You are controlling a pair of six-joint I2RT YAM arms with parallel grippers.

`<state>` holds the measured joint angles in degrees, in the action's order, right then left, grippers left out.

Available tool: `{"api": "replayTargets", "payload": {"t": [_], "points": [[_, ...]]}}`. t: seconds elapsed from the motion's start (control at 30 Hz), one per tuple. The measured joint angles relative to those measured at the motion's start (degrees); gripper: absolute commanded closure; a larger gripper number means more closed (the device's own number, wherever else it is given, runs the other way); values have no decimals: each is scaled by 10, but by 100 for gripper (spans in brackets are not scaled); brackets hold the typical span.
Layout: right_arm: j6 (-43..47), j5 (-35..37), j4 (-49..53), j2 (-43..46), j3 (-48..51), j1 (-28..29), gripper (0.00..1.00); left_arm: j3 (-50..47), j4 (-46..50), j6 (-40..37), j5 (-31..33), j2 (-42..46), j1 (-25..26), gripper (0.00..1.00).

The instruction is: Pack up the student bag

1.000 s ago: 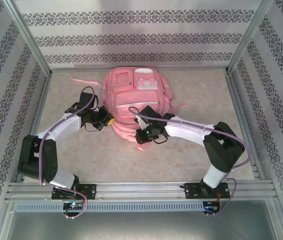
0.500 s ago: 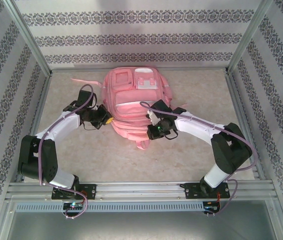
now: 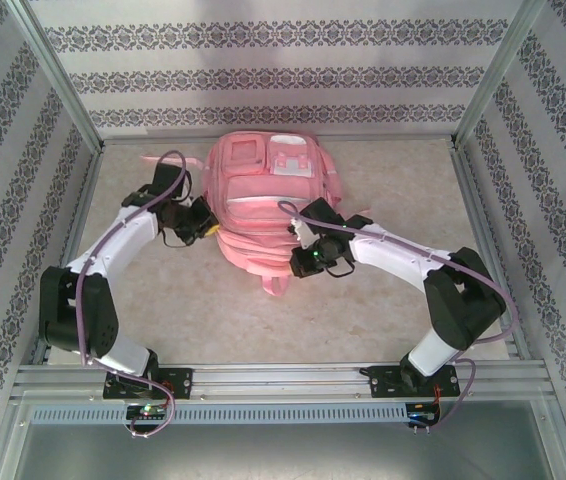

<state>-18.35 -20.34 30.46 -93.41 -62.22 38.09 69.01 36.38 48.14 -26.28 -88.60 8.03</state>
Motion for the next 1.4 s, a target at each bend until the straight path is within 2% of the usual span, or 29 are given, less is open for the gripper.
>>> {"api": "replayTargets", "payload": {"t": [0.1, 0.17, 0.27, 0.37, 0.53, 0.67, 0.97, 1.13, 1.27, 1.4], "points": [[-39, -8, -14, -41, -48, 48, 100, 67, 40, -33, 43, -33, -22, 67], [-62, -10, -21, -77, -83, 77, 100, 100, 52, -47, 64, -44, -38, 57], [-103, -16, -29, -132, -136, 102, 100, 118, 65, -57, 86, -36, -52, 48], [-145, -26, -46, -159, -159, 112, 100, 95, 71, -41, 85, -6, -51, 46], [-190, -38, -68, -177, -181, 112, 100, -35, 60, 49, 39, 87, -47, 46], [-207, -42, -80, -181, -184, 112, 100, -107, 31, 115, 3, 104, -18, 45], [-220, -44, -85, -182, -184, 112, 100, -123, -46, 175, -12, 84, 43, 61], [-221, -44, -89, -182, -183, 112, 100, -123, -63, 184, -12, 61, 52, 78], [-218, -42, -89, -182, -179, 112, 100, -123, -65, 182, -11, 44, 52, 100], [-206, -23, -90, -178, -170, 116, 100, -121, -63, 184, -9, 44, 51, 100]]}}
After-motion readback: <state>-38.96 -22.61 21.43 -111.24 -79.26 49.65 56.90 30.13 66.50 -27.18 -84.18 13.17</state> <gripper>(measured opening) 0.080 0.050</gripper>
